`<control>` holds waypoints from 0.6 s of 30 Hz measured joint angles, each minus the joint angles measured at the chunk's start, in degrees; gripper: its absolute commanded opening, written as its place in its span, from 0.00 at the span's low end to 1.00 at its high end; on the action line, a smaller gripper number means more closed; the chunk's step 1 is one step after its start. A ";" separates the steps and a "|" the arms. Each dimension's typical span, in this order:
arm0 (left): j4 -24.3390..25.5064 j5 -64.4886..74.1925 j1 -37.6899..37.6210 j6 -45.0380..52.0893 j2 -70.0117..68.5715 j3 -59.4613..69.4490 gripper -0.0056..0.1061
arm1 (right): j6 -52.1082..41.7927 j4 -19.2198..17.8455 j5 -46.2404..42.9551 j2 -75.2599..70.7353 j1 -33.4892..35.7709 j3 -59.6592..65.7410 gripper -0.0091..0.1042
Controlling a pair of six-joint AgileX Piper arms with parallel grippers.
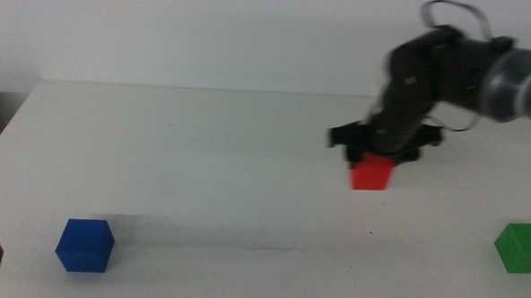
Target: Stack red cubes first, then green, then blue cubes in a specific spot.
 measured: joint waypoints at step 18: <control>0.00 0.00 0.00 0.00 0.00 0.00 0.87 | 15.94 2.10 2.38 9.35 16.27 -9.03 0.07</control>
